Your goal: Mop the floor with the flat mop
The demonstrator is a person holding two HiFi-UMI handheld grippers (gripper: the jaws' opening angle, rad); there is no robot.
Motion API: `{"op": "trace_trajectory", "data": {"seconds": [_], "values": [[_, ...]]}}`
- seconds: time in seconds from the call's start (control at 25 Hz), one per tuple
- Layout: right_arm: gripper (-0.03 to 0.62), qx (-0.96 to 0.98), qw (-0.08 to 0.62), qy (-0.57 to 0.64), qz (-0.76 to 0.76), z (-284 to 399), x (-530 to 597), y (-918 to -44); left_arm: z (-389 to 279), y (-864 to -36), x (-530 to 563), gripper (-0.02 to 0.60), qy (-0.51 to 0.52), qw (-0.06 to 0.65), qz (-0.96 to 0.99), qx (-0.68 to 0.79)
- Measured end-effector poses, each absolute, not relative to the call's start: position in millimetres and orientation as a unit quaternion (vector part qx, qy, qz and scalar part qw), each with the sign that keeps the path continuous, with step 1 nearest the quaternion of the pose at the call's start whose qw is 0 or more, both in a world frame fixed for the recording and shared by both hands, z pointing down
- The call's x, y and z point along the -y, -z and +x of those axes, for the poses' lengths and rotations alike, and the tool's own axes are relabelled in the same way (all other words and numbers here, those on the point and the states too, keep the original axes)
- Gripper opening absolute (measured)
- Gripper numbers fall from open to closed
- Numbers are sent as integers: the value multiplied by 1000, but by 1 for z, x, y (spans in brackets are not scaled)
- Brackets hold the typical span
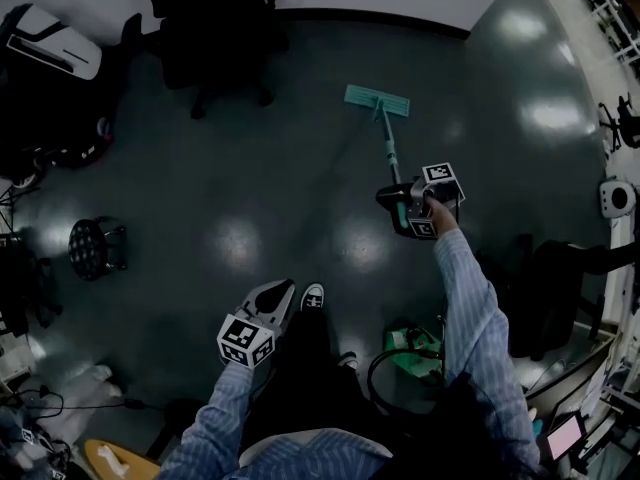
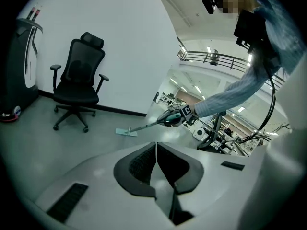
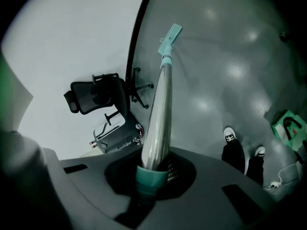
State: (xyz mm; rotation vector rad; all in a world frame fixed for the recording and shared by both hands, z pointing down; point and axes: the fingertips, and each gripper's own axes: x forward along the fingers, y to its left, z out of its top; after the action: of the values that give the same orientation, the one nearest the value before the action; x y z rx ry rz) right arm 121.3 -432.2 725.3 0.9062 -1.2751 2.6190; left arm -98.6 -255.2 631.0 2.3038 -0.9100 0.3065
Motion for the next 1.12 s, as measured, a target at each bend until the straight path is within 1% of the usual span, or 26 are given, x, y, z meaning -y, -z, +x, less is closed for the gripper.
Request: {"op": "trace_trajectory", "data": {"seconds": [0.16, 0.4, 0.56, 0.72, 0.88, 1.0, 1.12], "values": [[25, 415, 19, -858, 302, 125, 489, -736, -105, -643, 263, 9, -121, 328, 866, 358], [23, 406, -60, -858, 309, 124, 543, -740, -118, -651, 273, 9, -118, 330, 860, 372], [23, 408, -49, -857, 312, 118, 528, -743, -122, -650, 269, 9, -117, 328, 860, 374], [23, 408, -36, -857, 312, 119, 491, -739, -122, -644, 258, 9, -112, 322, 863, 373], [23, 411, -5, -858, 307, 116, 432, -732, -119, -632, 240, 9, -110, 315, 869, 366], [23, 408, 8, -861, 304, 119, 377, -727, -107, -623, 220, 9, -109, 311, 876, 353], [21, 410, 39, -859, 304, 126, 314, -722, -92, -613, 197, 9, -109, 305, 883, 339]]}}
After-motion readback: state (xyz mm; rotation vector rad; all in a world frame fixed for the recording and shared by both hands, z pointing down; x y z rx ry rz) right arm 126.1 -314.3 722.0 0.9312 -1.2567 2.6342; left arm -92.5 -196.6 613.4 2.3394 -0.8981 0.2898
